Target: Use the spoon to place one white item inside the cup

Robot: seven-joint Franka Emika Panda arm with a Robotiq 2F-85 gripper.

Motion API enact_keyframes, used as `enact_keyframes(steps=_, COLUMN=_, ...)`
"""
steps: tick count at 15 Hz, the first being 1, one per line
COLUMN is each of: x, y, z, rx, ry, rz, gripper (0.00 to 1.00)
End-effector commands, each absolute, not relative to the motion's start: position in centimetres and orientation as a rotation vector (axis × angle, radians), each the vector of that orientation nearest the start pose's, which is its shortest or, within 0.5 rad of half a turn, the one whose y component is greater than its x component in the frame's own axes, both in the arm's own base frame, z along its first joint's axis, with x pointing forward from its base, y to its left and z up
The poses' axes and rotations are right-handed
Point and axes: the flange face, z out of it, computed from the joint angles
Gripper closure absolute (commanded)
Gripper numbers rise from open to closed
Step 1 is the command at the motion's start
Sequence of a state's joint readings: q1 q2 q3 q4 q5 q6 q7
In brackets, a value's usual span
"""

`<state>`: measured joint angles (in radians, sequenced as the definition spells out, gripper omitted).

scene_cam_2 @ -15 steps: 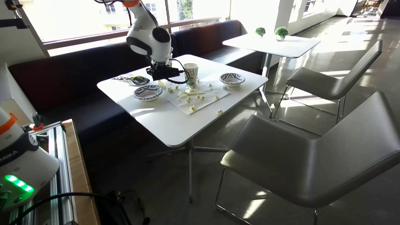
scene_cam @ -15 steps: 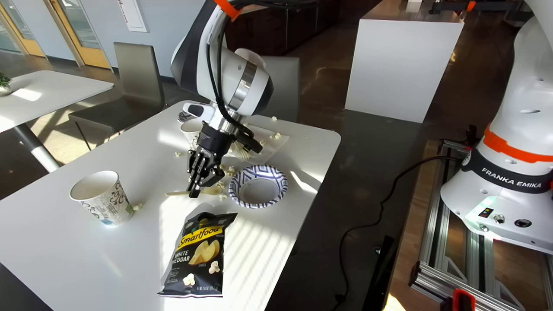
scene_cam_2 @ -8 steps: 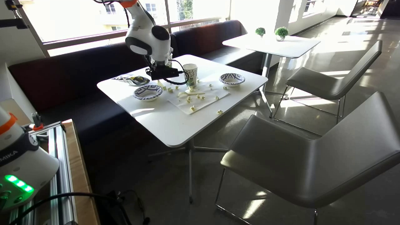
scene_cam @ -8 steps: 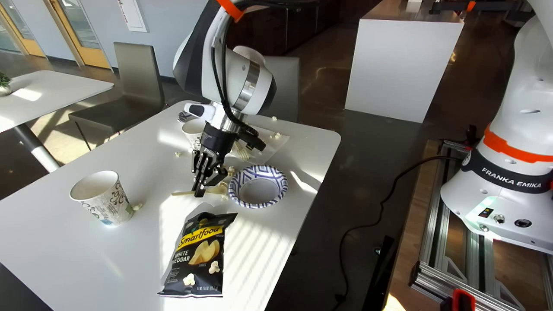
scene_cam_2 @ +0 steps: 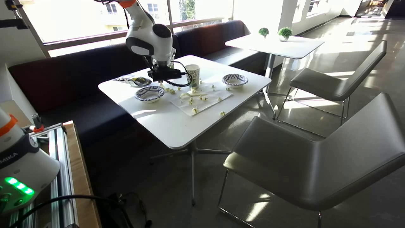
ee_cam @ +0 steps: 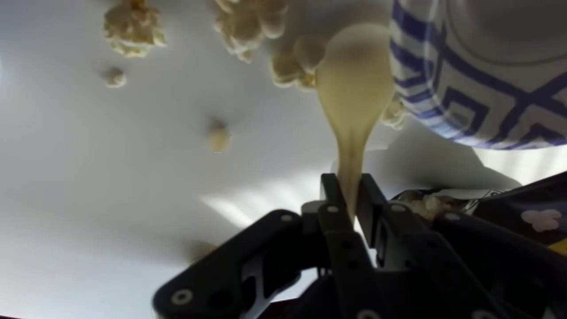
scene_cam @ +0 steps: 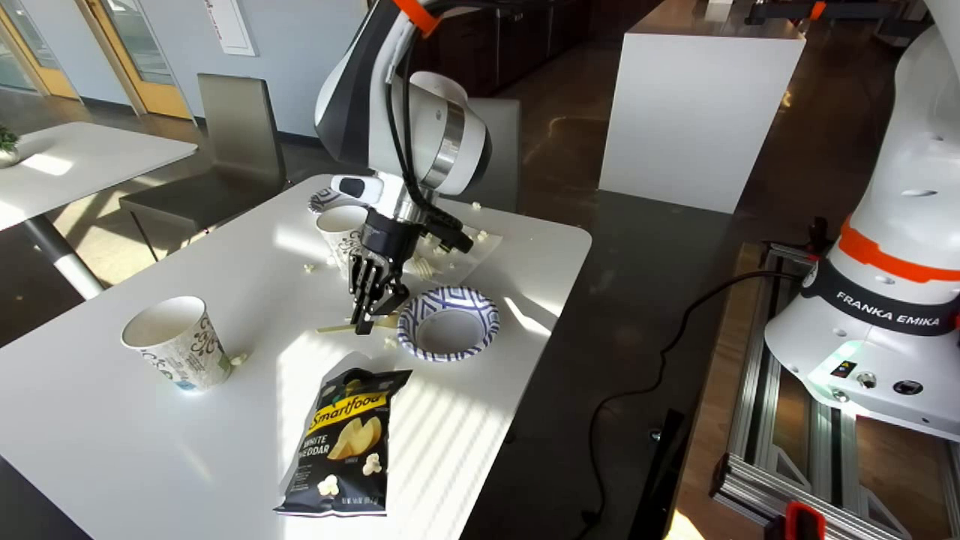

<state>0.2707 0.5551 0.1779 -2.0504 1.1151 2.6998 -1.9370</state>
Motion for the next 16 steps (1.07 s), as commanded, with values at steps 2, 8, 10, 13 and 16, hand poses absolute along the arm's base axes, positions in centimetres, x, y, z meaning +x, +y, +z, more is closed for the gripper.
enact_keyframes(steps=2, x=52.9, y=21.0, z=16.5, rx=-2.143, ry=-1.712, rz=-0.548, gripper=0.97)
enact_keyframes(steps=8, x=53.5, y=19.7, z=16.5, rx=-2.113, ry=-1.749, rz=-0.574, gripper=0.97)
enact_keyframes(steps=10, x=53.7, y=19.3, z=16.4, rx=-2.105, ry=-1.755, rz=-0.58, gripper=0.97)
enact_keyframes(steps=13, x=54.0, y=18.6, z=16.5, rx=-2.093, ry=-1.767, rz=-0.592, gripper=0.97)
enact_keyframes(steps=16, x=54.0, y=18.2, z=16.5, rx=-2.1, ry=-1.744, rz=-0.592, gripper=0.97)
